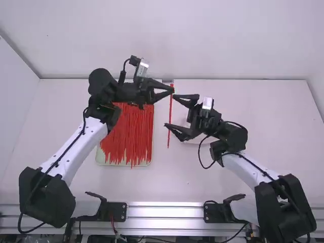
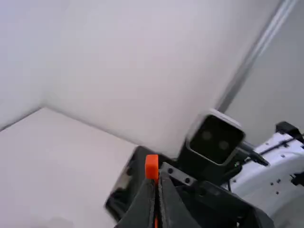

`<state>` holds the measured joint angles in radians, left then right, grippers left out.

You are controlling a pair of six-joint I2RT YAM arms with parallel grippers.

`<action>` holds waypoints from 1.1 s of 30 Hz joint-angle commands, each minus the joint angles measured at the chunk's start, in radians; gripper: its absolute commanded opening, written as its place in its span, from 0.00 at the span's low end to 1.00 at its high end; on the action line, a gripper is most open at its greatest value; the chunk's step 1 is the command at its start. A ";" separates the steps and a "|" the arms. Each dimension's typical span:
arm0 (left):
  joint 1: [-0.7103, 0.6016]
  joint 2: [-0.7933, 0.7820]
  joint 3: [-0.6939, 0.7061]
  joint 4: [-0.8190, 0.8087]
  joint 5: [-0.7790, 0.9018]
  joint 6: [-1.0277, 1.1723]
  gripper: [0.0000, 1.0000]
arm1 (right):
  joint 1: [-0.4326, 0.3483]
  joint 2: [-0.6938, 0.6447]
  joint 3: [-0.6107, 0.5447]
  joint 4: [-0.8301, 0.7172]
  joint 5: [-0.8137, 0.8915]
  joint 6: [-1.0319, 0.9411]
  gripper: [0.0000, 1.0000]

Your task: Fasten the cable tie

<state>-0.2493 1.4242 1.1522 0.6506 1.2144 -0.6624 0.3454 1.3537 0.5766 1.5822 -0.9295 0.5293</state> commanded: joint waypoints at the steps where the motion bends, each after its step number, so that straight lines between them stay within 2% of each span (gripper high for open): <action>1: 0.028 0.006 0.028 -0.024 -0.049 -0.004 0.02 | -0.022 0.000 0.032 0.007 -0.121 -0.093 0.99; 9: 0.084 0.006 0.028 -0.087 -0.083 -0.030 0.02 | -0.103 0.000 0.032 -0.152 -0.077 -0.092 0.99; 15: 0.090 0.008 0.028 -0.119 -0.150 -0.021 0.02 | -0.136 0.000 0.032 -0.146 -0.103 -0.111 0.99; 20: 0.094 0.046 0.061 -0.153 -0.150 -0.022 0.02 | -0.115 0.000 0.032 -0.147 -0.198 -0.312 0.99; 24: 0.093 0.097 0.130 -0.249 -0.140 -0.018 0.02 | -0.084 0.000 0.032 -0.148 -0.287 -0.458 0.99; 25: 0.092 0.133 0.172 -0.279 -0.104 -0.022 0.02 | -0.073 0.000 0.032 -0.148 -0.341 -0.553 0.99; 27: 0.092 0.176 0.224 -0.321 -0.070 -0.030 0.02 | -0.060 0.000 0.032 -0.148 -0.366 -0.608 0.99; 29: 0.092 0.199 0.252 -0.362 -0.062 -0.031 0.02 | -0.056 0.000 0.032 -0.148 -0.394 -0.640 0.99; 33: 0.092 0.240 0.310 -0.483 -0.061 -0.031 0.02 | -0.061 0.000 0.032 -0.151 -0.515 -0.826 0.99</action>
<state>-0.1627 1.6547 1.4254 0.1719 1.1233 -0.6891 0.2882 1.3537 0.5766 1.4288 -1.3499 -0.1497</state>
